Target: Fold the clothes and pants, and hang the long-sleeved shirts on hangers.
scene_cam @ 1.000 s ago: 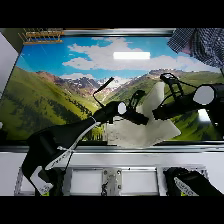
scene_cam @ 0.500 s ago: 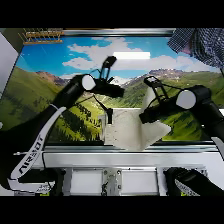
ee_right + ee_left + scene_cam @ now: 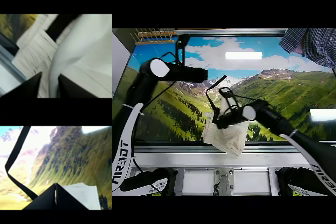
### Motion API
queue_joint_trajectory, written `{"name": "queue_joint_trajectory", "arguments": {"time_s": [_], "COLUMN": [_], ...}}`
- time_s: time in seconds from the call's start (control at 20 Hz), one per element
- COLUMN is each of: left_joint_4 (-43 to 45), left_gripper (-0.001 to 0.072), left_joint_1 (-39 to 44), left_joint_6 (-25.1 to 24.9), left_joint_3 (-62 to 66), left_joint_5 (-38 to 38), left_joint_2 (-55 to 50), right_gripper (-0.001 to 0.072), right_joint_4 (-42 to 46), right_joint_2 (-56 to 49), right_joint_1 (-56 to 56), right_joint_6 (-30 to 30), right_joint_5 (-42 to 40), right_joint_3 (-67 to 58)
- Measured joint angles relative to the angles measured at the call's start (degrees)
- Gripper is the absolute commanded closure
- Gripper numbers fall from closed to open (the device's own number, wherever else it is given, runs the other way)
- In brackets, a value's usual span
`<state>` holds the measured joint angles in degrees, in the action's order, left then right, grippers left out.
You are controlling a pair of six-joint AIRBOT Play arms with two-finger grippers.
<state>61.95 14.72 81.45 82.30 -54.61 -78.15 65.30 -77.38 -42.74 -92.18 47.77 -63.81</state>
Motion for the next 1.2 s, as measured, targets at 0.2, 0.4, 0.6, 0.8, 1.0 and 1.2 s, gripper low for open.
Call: {"name": "queue_joint_trajectory", "arguments": {"time_s": [0.2,0.4,0.6,0.8,1.0,1.2], "left_joint_4": [0.02,0.02,0.02,0.00,-0.09,-0.20], "left_gripper": [0.0701,0.0701,0.0701,0.0701,0.0701,0.0700], "left_joint_1": [-4.50,-7.54,-7.08,-2.58,3.34,7.17], "left_joint_6": [-0.02,-0.04,-0.04,-0.04,-0.04,-0.04], "left_joint_3": [0.00,-0.15,-4.90,-13.77,-20.31,-22.69], "left_joint_5": [-1.95,-3.52,-3.54,-2.56,1.29,4.00], "left_joint_2": [3.04,5.51,8.46,10.67,11.28,11.43], "right_gripper": [-0.0008,-0.0008,-0.0008,-0.0008,-0.0008,-0.0008], "right_joint_4": [-10.47,-12.24,-3.43,4.61,3.45,-6.36], "right_joint_2": [-7.32,-6.08,2.34,13.29,19.82,20.31], "right_joint_1": [-5.66,-5.38,0.31,11.56,23.45,28.68], "right_joint_6": [4.39,7.67,2.14,-5.31,-7.61,-7.08], "right_joint_5": [-12.74,-13.35,-9.38,-1.97,3.21,0.22], "right_joint_3": [-3.89,-5.42,1.99,15.63,27.28,34.21]}}
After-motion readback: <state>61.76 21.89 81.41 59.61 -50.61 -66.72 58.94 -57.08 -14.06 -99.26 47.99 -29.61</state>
